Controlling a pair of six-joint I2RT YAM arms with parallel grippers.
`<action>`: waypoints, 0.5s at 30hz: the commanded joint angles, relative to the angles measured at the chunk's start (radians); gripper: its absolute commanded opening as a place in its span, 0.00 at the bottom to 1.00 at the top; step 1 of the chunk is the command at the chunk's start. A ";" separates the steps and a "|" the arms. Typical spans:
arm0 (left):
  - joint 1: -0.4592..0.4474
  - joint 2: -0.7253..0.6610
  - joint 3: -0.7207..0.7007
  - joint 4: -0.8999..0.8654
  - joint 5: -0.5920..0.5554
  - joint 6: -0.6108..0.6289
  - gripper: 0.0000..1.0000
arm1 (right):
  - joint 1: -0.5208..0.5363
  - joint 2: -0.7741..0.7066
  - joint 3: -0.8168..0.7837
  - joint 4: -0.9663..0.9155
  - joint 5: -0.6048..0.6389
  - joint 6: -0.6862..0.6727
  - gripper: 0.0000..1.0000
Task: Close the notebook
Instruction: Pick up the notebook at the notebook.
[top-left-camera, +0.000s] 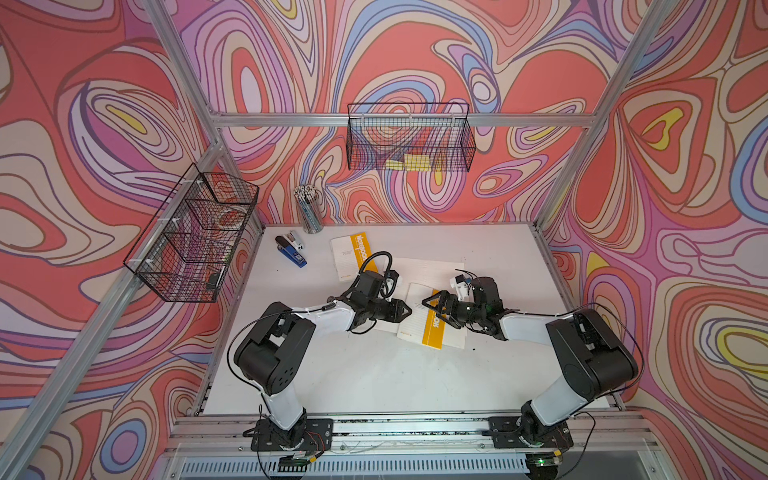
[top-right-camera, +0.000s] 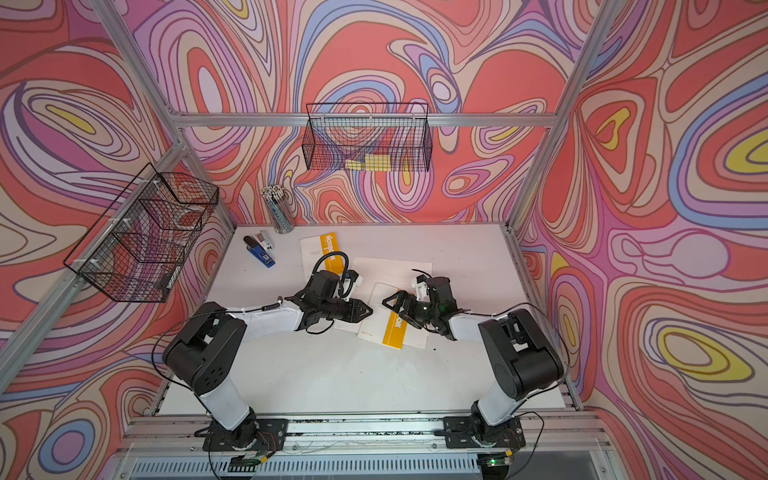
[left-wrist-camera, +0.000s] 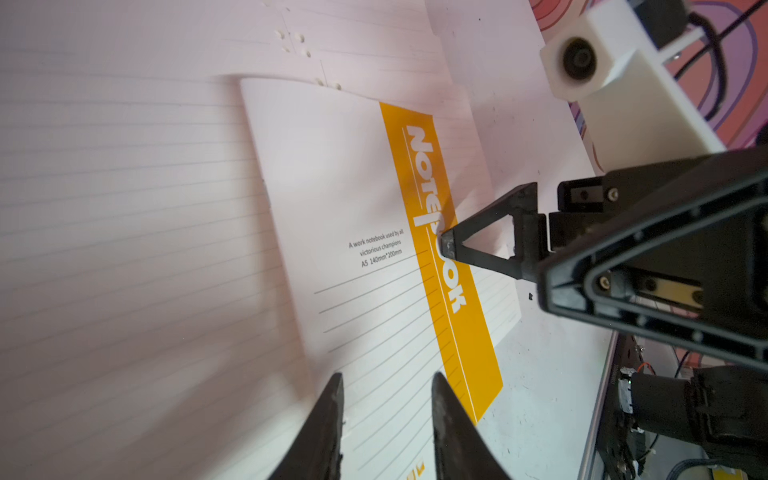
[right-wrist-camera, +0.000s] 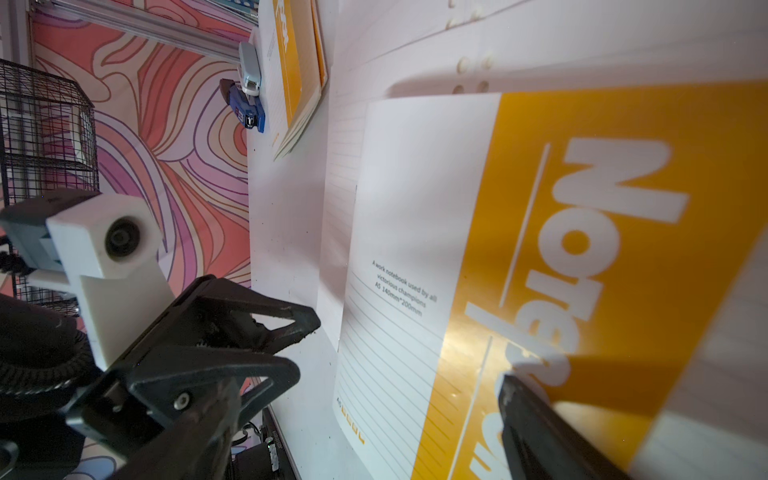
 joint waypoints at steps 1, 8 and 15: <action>0.015 0.034 0.021 0.030 -0.003 -0.031 0.36 | 0.008 0.016 -0.020 0.024 0.008 -0.005 0.98; 0.033 0.085 0.040 0.066 0.014 -0.047 0.37 | 0.007 0.027 -0.023 0.035 0.007 -0.003 0.98; 0.046 0.141 0.066 0.110 0.050 -0.079 0.35 | 0.008 0.030 -0.029 0.037 0.007 -0.003 0.98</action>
